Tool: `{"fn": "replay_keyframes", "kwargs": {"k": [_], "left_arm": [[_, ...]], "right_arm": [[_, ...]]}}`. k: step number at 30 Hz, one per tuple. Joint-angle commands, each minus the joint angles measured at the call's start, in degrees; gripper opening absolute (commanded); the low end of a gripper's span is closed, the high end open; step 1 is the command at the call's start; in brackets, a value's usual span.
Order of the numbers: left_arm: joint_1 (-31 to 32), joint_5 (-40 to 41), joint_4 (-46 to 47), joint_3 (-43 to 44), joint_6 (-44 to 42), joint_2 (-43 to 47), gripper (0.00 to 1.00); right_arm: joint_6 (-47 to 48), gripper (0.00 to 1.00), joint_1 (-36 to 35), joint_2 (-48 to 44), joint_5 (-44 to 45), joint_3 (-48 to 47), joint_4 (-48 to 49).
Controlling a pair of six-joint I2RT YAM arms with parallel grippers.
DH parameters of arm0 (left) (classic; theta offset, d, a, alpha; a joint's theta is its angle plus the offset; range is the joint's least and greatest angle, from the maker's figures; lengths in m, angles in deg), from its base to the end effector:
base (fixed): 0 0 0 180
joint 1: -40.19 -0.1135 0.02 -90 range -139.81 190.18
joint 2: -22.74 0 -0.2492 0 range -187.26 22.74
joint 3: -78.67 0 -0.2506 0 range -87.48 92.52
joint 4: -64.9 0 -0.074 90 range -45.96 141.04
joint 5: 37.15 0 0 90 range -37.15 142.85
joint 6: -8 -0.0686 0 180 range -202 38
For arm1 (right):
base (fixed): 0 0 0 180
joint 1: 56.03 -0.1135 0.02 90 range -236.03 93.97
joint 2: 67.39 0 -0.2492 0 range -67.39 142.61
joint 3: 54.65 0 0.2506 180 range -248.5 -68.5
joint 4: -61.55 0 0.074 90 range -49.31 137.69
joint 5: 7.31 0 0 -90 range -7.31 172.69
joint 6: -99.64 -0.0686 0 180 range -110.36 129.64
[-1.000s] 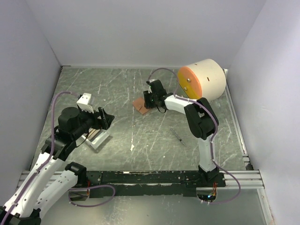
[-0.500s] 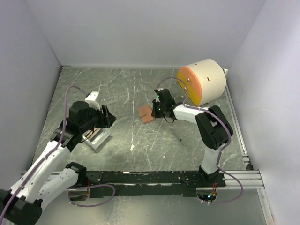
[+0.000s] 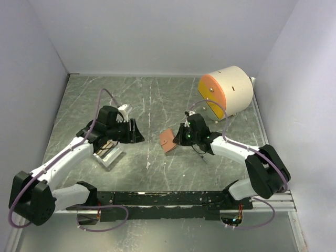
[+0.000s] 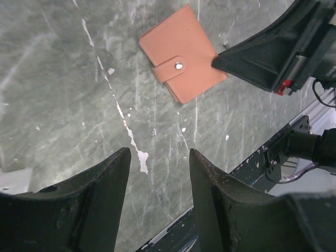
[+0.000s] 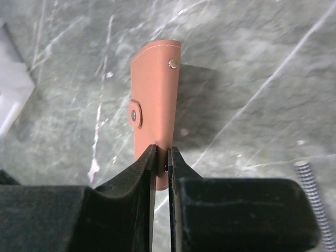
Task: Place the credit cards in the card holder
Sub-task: Open the card holder at the center of the board.
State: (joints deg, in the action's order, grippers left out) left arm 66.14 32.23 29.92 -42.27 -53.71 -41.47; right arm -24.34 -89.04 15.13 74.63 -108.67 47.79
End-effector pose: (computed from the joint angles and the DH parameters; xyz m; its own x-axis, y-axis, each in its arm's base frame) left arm 0.2294 -0.1385 0.2263 -0.8192 -0.0947 -0.5657 0.2992 0.7710 -0.5622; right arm 0.2571 0.1785 0.1456 -0.8177 0.1287 -0.5610 -0.2043 0.8464 0.4918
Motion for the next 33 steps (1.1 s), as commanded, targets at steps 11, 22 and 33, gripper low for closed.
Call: {"fn": "replay_keyframes", "kwargs": {"k": [11,22,33], "left_arm": [[9.4,-4.1,12.7,0.9,8.4,-15.7,0.6],[13.6,-3.5,15.9,3.2,8.1,-26.5,0.61],[14.2,-0.4,16.6,3.6,6.9,-28.0,0.63]], "right_arm": [[-13.4,0.03,-9.7,-10.2,3.4,7.6,7.8],[-12.6,0.03,-12.4,-11.4,6.9,6.6,4.8],[-12.3,0.02,-14.2,-9.7,7.7,7.2,4.8]]}}
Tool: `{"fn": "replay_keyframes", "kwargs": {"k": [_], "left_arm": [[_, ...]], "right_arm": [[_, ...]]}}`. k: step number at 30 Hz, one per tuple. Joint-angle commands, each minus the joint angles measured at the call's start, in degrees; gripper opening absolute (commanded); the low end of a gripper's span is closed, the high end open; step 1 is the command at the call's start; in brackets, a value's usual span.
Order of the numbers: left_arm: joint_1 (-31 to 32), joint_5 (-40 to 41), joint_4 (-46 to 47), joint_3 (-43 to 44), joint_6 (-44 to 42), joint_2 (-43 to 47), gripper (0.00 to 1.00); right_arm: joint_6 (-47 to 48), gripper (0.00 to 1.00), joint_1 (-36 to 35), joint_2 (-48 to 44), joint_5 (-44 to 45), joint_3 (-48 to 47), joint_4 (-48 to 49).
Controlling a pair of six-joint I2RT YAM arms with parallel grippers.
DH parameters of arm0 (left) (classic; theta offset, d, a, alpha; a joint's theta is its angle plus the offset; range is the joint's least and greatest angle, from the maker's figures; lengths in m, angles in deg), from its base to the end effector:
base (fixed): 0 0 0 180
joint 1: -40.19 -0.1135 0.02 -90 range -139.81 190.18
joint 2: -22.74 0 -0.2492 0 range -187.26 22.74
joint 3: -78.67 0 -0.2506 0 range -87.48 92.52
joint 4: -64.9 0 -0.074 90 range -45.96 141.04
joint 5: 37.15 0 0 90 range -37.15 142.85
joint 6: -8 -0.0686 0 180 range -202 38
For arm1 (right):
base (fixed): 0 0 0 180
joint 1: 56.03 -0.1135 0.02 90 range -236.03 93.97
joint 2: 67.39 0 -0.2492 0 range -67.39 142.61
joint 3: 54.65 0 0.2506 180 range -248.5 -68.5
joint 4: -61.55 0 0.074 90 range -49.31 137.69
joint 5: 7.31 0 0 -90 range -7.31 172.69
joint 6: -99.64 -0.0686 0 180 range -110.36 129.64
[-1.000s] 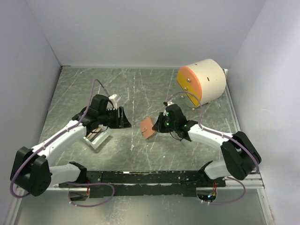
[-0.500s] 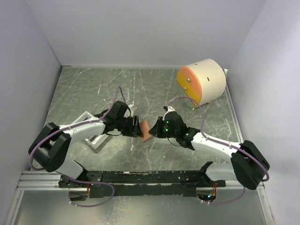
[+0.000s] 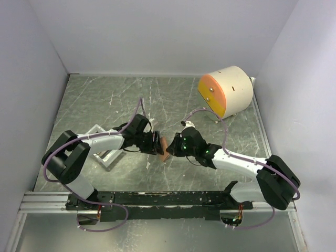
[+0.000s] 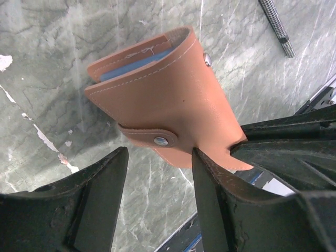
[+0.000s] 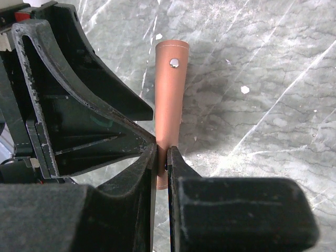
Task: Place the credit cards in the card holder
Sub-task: Open the card holder at the center of the board.
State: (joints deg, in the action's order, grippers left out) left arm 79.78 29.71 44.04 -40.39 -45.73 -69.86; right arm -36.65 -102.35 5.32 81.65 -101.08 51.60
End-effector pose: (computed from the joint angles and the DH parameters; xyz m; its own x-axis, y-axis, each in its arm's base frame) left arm 0.2356 -0.2298 0.1221 -0.9487 0.0787 -0.3061 0.2593 0.7476 -0.6114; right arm 0.1964 0.2074 0.1562 -0.8120 0.1961 -0.5496 -0.2116 0.7788 0.5905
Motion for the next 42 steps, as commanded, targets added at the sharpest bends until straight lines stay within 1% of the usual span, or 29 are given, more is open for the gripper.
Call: {"fn": "replay_keyframes", "kwargs": {"k": [1,4,9,15,19,24,27,33,36,38,42], "left_arm": [[0.5,2.7,2.4,1.8,-1.1,0.3,0.63],[0.5,3.5,2.7,2.2,-1.5,-0.5,0.62],[0.6,3.4,3.4,2.3,-1.6,-1.9,0.56],[0.6,2.5,4.1,1.8,-1.9,-2.3,0.46],[0.7,2.7,4.3,1.5,-1.8,-2.4,0.34],[0.8,4.7,3.0,1.6,-2.5,-2.7,0.16],[0.9,5.8,1.9,1.9,-3.1,-2.9,0.07],[0.9,6.7,0.2,2.1,-3.6,-1.1,0.07],[1.0,5.8,-0.2,2.0,-3.4,0.8,0.07],[1.0,5.1,0.0,1.4,-3.1,2.5,0.07],[1.0,3.5,0.6,0.3,-2.7,5.7,0.07]], "right_arm": [[0.0,0.02,-1.0,0.2,0.7,-0.4,1.0],[0.1,0.02,-1.3,-0.1,0.6,-0.3,1.0],[0.3,0.02,-1.7,-0.1,0.6,-0.3,0.8],[-0.2,0.02,-2.1,-0.6,0.8,0.9,1.5],[-0.1,0.01,-2.2,-1.0,1.2,1.1,1.2],[0.0,0.01,-2.3,-2.0,2.1,1.3,0.4],[0.0,0.01,-2.2,-2.7,3.1,1.5,-0.2],[-0.2,0.01,-2.3,-3.9,7.0,2.1,-2.7],[-0.2,0.01,-2.2,-3.9,10.1,2.3,-5.1],[0.1,0.07,-2.1,-3.6,11.6,1.9,-7.1],[1.4,0.21,-2.2,-3.9,14.4,0.2,-11.6]]}}
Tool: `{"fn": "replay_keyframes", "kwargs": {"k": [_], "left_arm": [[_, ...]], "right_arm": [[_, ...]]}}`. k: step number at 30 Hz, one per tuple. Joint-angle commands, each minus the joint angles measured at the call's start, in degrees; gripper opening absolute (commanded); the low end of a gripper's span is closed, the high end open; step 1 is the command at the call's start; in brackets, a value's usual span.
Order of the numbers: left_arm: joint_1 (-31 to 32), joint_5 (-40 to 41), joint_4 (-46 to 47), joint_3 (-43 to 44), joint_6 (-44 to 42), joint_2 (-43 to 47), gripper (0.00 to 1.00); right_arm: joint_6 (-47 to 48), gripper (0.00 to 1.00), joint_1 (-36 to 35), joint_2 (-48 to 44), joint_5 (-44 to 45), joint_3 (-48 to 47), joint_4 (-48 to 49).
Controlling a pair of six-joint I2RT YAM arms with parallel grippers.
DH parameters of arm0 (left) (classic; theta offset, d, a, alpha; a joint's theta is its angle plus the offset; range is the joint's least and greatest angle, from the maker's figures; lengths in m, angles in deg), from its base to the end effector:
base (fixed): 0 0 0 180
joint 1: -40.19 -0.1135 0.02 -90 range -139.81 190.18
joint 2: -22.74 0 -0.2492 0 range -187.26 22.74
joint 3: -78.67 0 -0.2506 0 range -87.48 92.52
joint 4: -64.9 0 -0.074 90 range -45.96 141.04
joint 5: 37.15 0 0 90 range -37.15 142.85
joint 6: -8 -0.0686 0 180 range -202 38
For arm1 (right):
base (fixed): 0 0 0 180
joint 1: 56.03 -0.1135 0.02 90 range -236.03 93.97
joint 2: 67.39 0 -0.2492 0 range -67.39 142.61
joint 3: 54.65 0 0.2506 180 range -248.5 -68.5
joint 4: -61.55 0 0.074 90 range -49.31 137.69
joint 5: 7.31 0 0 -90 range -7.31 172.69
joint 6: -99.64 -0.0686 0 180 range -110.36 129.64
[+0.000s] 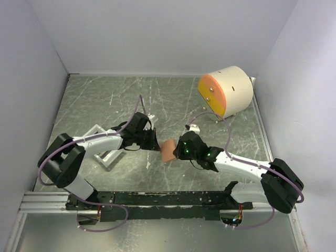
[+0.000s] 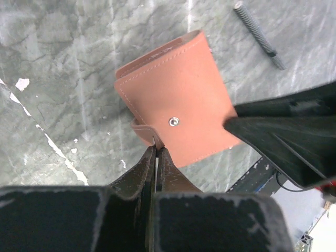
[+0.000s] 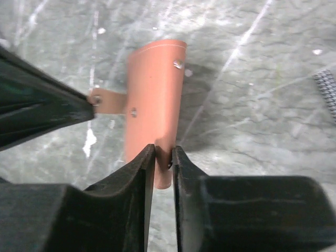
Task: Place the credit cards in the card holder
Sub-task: Open the card holder at the center of the board.
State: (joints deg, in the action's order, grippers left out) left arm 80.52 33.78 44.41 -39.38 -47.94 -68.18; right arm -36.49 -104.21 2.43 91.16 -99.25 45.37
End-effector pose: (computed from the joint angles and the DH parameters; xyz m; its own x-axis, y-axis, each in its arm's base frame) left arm 0.2397 -0.2329 0.1358 -0.9132 0.0809 -0.3994 0.3164 0.7585 -0.5697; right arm 0.1857 0.1924 0.1468 -0.7839 0.1933 -0.5901 -0.1419 0.8694 0.4733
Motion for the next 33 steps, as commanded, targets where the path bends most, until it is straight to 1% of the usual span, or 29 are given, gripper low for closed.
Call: {"fn": "replay_keyframes", "kwargs": {"k": [1,5,7,9,13,17,20,25,33], "left_arm": [[0.3,-1.0,0.3,-0.9,-0.5,4.5,0.07],[0.3,-0.9,0.1,-1.5,-0.7,5.6,0.07],[0.2,-1.2,0.4,-1.8,-0.9,5.8,0.07],[0.3,-1.3,0.8,-2.1,-0.8,6.0,0.07],[0.3,-2.7,2.2,-2.4,0.1,6.9,0.07],[0.3,-2.5,1.4,-1.9,-0.2,7.2,0.07],[0.3,-2.7,0.9,-1.7,-0.1,7.4,0.07],[0.3,-2.2,0.6,-1.9,0.0,8.3,0.07],[0.2,-2.8,0.7,-1.8,0.2,8.4,0.07]], "right_arm": [[1.8,0.25,-0.3,-1.3,5.5,-2.3,-6.6],[5.0,0.37,-0.3,-2.0,6.6,-5.0,-11.4],[6.7,0.43,-0.3,-2.3,6.5,-6.2,-12.4],[7.8,0.47,-0.3,-2.6,5.0,-6.7,-12.2],[7.5,0.48,-0.4,-2.4,0.9,-6.6,-9.1],[6.1,0.49,-0.5,0.4,-2.9,-6.7,-5.7],[5.5,0.53,-1.0,2.4,-5.0,-6.9,-3.7],[5.0,0.57,-3.7,5.1,-3.8,-8.1,-2.7],[5.4,0.57,-5.7,8.9,1.3,-10.5,-5.8]]}}
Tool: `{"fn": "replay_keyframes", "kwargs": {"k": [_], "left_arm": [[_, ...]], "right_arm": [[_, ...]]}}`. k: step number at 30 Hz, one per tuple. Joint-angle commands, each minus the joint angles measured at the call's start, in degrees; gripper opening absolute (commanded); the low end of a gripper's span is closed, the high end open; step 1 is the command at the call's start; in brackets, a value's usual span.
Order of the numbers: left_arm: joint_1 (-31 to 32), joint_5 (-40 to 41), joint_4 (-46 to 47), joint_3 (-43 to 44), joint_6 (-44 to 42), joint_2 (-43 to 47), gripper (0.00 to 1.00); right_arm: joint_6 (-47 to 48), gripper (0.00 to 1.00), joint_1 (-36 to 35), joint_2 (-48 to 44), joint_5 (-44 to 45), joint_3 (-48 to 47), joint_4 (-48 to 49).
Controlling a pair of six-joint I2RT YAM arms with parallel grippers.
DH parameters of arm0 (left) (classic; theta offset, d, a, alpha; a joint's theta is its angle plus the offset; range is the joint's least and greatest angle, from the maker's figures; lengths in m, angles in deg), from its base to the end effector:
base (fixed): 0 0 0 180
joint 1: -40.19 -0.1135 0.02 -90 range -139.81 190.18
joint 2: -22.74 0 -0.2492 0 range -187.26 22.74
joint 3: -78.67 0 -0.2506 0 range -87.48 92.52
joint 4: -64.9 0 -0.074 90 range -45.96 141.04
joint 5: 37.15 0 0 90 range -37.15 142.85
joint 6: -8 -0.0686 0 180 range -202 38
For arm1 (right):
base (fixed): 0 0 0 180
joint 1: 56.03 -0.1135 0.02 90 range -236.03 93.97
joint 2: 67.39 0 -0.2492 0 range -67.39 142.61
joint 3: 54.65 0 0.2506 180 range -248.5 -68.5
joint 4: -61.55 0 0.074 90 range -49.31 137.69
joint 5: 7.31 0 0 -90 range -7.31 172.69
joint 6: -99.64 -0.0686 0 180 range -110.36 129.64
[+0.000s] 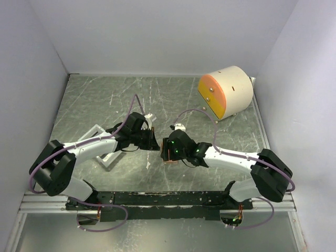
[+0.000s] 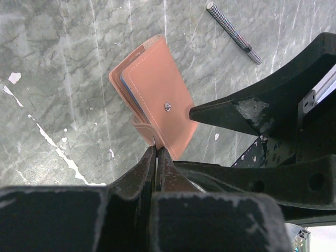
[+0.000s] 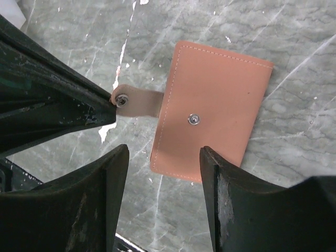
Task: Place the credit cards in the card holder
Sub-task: Open the card holder at the center of the board.
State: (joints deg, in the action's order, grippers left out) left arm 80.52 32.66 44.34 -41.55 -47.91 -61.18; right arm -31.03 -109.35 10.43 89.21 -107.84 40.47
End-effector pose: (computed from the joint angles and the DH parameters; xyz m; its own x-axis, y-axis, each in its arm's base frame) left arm 0.2291 -0.2256 0.1615 -0.8894 0.0650 -0.4526 0.3574 0.7162 -0.5994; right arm 0.1822 0.2315 0.1509 -0.8127 -0.0072 -0.5826 -0.2898 0.8725 0.3934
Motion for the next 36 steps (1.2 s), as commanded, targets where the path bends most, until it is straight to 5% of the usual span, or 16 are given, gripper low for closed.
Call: {"fn": "replay_keyframes", "kwargs": {"k": [1,11,19,36], "left_arm": [[0.3,-1.7,0.9,0.3,0.2,1.5,0.07],[0.2,-1.9,1.0,-0.4,0.6,2.8,0.07],[0.3,-0.4,-0.1,-1.4,-0.2,3.6,0.07],[0.3,3.3,-3.5,-3.4,-2.3,3.6,0.07]], "right_arm": [[-0.1,0.57,-0.5,1.0,3.6,-2.0,-0.9],[-0.4,0.55,-0.8,4.1,3.9,-2.5,-0.5],[-0.8,0.41,-0.8,2.0,9.3,-3.3,-5.4],[-1.3,0.28,-0.7,-6.2,18.4,-4.1,-17.8]]}}
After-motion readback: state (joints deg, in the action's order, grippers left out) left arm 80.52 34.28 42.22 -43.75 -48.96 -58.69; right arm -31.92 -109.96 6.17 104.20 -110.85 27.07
